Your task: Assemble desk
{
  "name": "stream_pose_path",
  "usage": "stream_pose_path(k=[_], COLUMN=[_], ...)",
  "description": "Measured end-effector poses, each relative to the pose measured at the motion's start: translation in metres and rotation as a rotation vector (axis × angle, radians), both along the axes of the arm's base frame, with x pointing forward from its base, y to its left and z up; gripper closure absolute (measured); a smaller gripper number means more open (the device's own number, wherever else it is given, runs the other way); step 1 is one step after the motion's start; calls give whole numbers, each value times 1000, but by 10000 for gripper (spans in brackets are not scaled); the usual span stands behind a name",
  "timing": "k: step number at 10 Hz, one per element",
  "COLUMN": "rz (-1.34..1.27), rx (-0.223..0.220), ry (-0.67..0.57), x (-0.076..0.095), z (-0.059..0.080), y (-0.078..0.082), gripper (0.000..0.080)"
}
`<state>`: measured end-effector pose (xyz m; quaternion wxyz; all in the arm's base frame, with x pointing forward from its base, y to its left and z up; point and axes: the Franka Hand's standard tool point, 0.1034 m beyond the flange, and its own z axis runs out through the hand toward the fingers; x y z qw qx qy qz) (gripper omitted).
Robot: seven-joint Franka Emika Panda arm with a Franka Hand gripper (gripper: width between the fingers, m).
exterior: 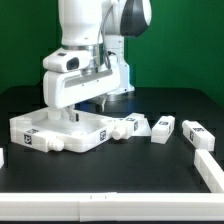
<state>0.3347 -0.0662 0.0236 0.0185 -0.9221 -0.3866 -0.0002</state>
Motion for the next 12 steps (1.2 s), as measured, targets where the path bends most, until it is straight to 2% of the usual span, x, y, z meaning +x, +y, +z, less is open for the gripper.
stream_pose_path(k=[11, 12], rz=[2, -33], rx=[-1, 20], ry=[-5, 41], x=[2, 1], z=[0, 3], y=[-1, 6], gripper=[150, 150])
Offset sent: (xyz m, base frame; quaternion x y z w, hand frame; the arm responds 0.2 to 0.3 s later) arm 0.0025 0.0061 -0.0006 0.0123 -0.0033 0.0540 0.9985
